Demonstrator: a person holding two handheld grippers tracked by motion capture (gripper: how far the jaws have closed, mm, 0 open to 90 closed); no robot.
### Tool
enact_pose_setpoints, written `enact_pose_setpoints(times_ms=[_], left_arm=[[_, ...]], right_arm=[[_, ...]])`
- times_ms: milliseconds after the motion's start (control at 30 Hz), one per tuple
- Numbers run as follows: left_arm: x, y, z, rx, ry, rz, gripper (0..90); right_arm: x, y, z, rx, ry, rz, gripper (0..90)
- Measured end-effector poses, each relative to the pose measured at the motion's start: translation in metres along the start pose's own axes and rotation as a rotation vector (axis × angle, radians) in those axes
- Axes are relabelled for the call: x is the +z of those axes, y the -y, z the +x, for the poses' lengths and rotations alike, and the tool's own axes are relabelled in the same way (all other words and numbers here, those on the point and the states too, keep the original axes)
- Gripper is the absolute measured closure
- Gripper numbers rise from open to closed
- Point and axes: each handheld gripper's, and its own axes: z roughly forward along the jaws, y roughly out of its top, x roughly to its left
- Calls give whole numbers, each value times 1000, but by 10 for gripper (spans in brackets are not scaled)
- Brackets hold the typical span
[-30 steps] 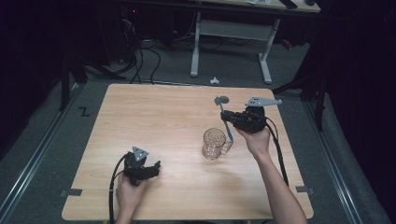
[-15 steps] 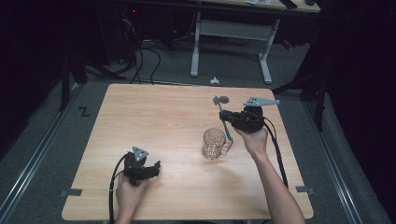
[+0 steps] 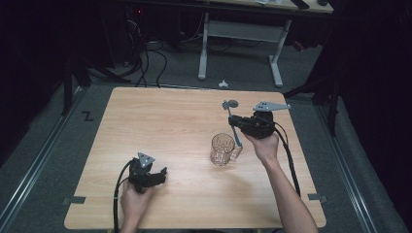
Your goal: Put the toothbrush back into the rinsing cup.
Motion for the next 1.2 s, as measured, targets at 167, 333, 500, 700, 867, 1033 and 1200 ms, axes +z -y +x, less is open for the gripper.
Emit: enact_pose_setpoints(times_ms=[167,333,500,700,867,1033,1200], left_arm=[[0,0,0,0,0,0,210],[0,0,0,0,1,1,211],[0,0,0,0,0,0,210],[0,0,0,0,0,0,210],[0,0,0,0,0,0,210],[0,0,0,0,0,0,210],[0,0,0,0,0,0,210]], right_arm=[[-2,3,-1,1,6,7,798],[-5,6,-3,5,11,11,797],[-9,7,-1,-12,20,20,796],[-13,10,1,-21,25,32,795],[-15,11,3,-33,31,41,795],[-18,13,3,-32,32,44,795],[-20,14,3,-33,33,45,795]])
